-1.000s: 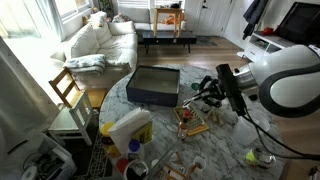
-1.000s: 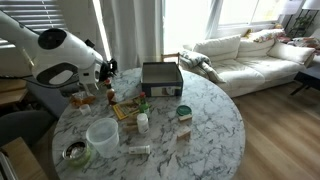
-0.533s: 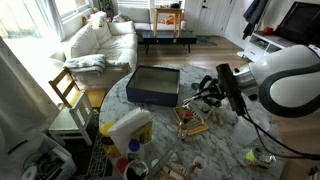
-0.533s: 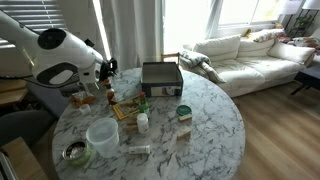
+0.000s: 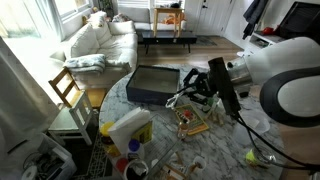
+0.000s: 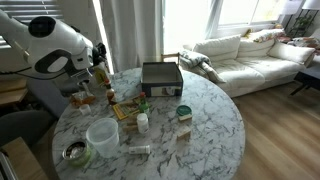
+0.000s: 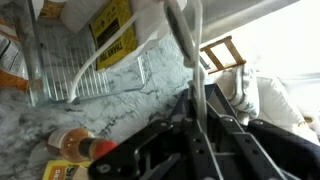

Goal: Move the glasses to the left

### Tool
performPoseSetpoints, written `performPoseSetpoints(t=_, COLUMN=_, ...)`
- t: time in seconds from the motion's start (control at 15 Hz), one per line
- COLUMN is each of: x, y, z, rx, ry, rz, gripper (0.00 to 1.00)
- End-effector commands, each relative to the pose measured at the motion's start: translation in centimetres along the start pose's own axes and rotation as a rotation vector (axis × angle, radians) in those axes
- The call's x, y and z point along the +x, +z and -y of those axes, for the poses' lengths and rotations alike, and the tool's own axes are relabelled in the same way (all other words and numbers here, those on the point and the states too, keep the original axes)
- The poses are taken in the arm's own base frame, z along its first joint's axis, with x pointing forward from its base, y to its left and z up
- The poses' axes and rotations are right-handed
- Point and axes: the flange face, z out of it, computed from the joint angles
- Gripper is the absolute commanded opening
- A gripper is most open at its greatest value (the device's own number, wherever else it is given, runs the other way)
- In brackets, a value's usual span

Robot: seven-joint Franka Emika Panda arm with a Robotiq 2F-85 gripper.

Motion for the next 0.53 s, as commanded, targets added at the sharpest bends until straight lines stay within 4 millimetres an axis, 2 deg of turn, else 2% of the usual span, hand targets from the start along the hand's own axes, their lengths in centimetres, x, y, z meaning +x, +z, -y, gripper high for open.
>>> performPoseSetpoints(t=0.0, x=-1.5, y=1.1, z=-0.5, rx=0.074, ry=-0.080, rz=0.037, gripper=0.03)
performPoseSetpoints(t=0.2, x=-1.7, y=2.3, z=-1.2, rx=0.144, ry=-0.099, rz=0.036, gripper=0.03)
performPoseSetpoints(t=0.47, x=-0.5, y=4.5, z=-2.6, rx=0.180, ry=-0.110, rz=0.020, gripper=0.03)
